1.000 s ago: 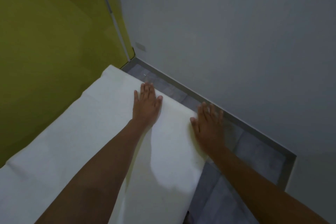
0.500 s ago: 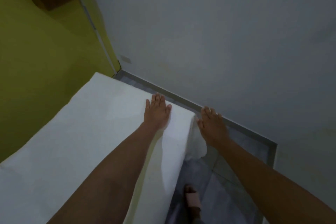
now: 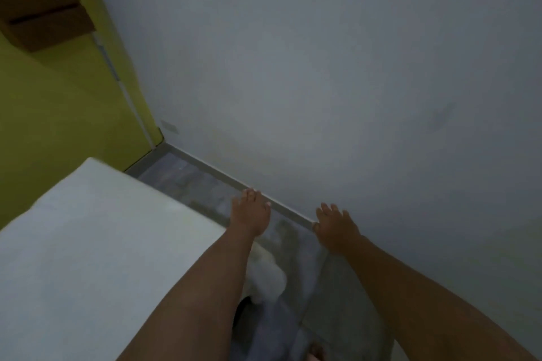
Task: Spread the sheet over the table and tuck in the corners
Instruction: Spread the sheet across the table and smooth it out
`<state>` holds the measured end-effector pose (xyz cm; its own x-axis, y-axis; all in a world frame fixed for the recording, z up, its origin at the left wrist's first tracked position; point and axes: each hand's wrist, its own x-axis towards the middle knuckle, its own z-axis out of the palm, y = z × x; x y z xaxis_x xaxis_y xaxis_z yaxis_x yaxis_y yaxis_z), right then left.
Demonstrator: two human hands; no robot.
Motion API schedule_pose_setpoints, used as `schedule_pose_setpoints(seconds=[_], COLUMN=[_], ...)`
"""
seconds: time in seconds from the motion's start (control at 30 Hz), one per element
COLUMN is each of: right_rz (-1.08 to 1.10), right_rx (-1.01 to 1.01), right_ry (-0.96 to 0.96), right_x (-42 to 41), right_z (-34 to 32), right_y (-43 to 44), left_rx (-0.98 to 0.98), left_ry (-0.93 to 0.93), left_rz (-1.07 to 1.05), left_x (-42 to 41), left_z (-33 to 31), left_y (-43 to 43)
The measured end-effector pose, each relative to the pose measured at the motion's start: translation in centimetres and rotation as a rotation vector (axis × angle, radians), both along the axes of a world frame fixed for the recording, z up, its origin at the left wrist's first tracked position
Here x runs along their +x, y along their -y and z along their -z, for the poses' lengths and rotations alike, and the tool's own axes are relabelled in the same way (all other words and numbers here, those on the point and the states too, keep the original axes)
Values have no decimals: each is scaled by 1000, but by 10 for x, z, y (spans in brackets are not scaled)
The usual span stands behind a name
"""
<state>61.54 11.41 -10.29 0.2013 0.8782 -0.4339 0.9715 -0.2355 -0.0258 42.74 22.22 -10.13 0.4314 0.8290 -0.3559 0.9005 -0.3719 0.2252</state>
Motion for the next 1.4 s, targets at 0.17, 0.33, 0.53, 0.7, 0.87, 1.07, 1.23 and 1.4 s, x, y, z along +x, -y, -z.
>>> schedule_pose_setpoints(seconds=[0.17, 0.33, 0.53, 0.7, 0.87, 1.07, 1.23, 1.4], right_rz=[-96, -211, -362, -447, -581, -763, -919, -1030], right_rx=[-104, -131, -103, -84, -115, -108, -101, -112], right_ry=[-65, -91, -112, -93, -86, -63, -51, -61], right_x=[38, 31, -6, -32, -56, -78, -100, -133], right_z=[-7, -10, -14, -20, -18, -20, -28, -35], right_y=[-59, -121, -224, -302, -370, -464, -532, -572], left_rx=[-21, -15, -42, -60, -87, -96, -88, -112], left_ry=[-36, -95, -111, -92, -93, -86, -71, -82], left_rz=[-101, -175, -336, -424, -556, -762, -891, -1022], left_x=[22, 10, -24, -43, -62, -70, -69, -85], left_z=[7, 4, 3, -1, 5, 3, -9, -12], left_y=[-20, -57, -125, -176, -213, -275, -322, -342])
